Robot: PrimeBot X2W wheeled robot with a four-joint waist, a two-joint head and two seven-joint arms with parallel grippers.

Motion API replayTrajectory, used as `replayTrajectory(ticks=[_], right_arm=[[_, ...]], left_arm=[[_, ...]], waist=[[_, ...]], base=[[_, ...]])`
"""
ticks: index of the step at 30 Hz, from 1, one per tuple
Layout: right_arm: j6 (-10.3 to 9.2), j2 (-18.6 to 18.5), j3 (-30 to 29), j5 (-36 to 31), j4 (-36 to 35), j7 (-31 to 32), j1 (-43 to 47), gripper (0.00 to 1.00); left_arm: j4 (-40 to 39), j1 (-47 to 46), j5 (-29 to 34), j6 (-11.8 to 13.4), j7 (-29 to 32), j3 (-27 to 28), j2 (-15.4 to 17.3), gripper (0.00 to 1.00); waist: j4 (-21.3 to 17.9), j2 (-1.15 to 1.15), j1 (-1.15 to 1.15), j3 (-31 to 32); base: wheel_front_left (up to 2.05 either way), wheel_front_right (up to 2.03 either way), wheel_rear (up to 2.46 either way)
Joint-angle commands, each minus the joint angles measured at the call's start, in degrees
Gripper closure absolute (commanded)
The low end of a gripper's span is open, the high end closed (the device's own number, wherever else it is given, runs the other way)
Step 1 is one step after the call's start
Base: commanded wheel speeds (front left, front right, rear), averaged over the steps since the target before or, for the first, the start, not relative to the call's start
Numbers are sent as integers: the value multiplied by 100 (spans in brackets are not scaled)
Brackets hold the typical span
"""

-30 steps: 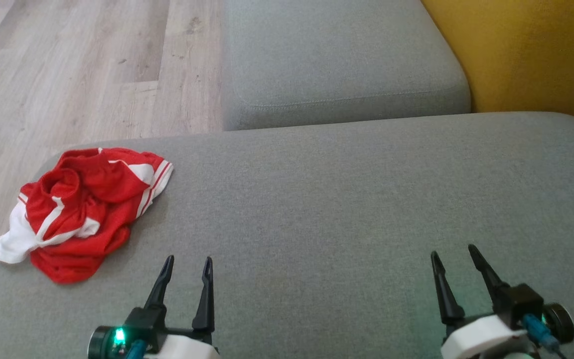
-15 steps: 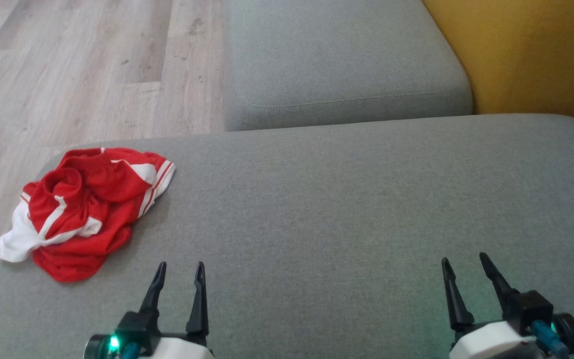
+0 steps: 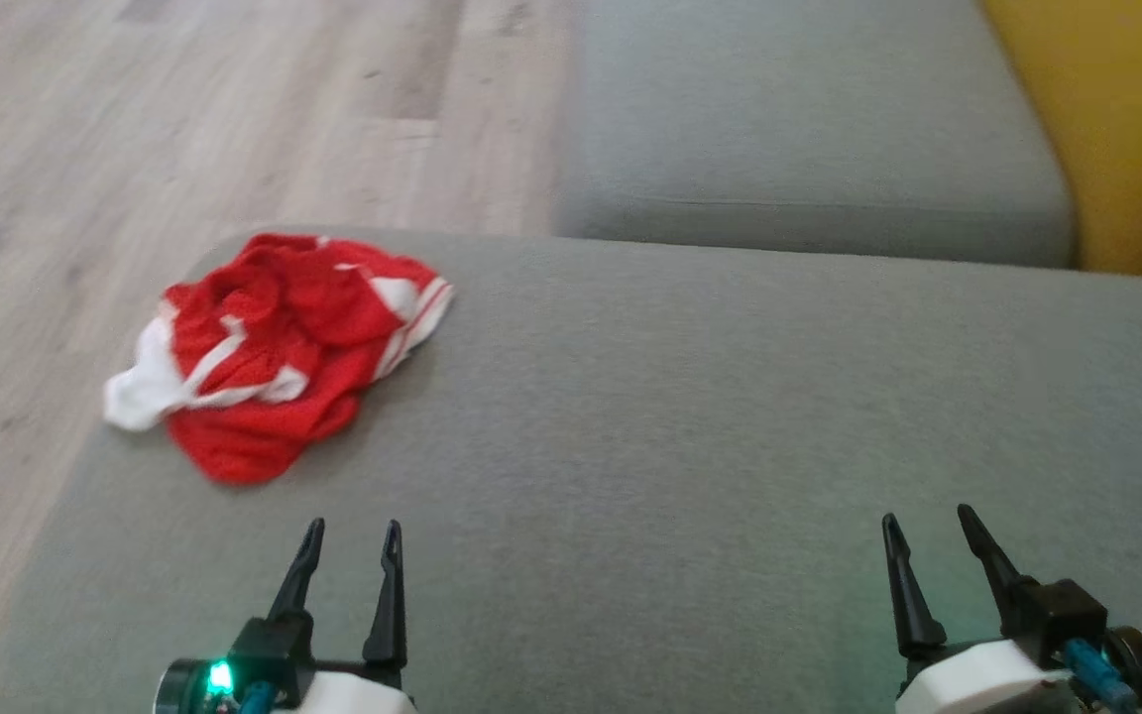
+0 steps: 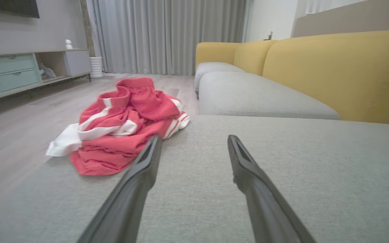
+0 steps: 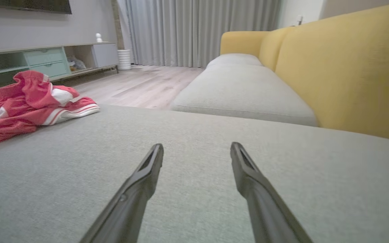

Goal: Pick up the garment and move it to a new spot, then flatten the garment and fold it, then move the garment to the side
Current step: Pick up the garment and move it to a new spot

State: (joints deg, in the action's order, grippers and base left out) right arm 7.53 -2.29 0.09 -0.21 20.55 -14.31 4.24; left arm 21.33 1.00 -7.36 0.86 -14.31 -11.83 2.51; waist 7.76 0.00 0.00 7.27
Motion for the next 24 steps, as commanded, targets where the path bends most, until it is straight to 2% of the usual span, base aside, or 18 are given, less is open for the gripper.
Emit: replayTrajectory(ticks=[1, 10, 15, 24], right_arm=[[-4, -59, 160, 64, -175, -69, -210, 0], [-4, -59, 162, 120, -176, -69, -323, 0], [-4, -59, 279, 12, -129, -69, -591, 0], [-4, -59, 245, -272, -45, -69, -770, 0]], left_arm=[[-215, -270, 48, -28, -69, 231, 37, 0], [-367, -371, 125, -70, -69, 419, 37, 0], [-634, -358, 94, 78, -69, 683, 37, 0], [-1079, -435, 242, 237, -69, 1014, 38, 0]], waist=[[413, 0, 0, -83], [1665, 0, 0, -265], [1933, 0, 0, -542], [2150, 0, 0, -809]], base=[[0, 0, 0], [0, 0, 0], [0, 0, 0], [0, 0, 0]])
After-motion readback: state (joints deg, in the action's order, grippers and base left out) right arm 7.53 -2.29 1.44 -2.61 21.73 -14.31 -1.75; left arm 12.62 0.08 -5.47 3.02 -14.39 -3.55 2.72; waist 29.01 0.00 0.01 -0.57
